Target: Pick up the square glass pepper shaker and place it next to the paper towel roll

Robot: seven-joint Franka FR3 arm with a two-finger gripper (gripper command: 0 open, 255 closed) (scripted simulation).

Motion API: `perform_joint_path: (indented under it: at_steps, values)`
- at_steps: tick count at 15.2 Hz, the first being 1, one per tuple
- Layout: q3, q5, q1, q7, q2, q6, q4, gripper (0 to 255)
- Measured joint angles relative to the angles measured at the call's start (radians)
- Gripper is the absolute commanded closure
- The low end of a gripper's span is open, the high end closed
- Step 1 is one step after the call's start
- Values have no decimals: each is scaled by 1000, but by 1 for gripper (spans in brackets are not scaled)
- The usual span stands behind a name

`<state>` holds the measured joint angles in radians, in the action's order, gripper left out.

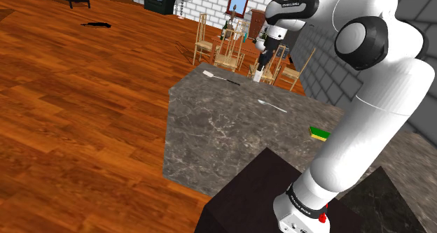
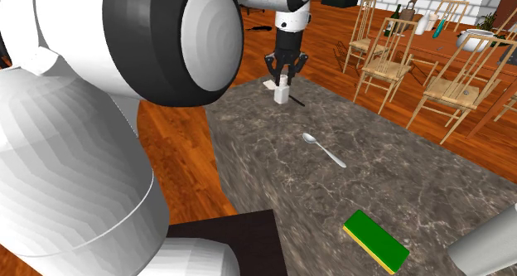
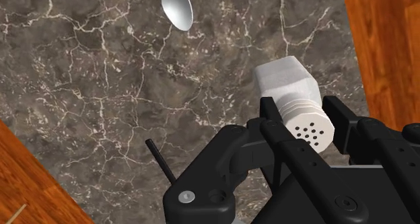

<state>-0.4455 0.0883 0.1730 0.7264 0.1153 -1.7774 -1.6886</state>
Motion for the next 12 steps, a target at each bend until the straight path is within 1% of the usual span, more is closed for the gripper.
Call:
perform_joint_path:
  at_steps: [12]
  values:
    - [-4, 7, 9, -3, 20, 165, 183, 255]
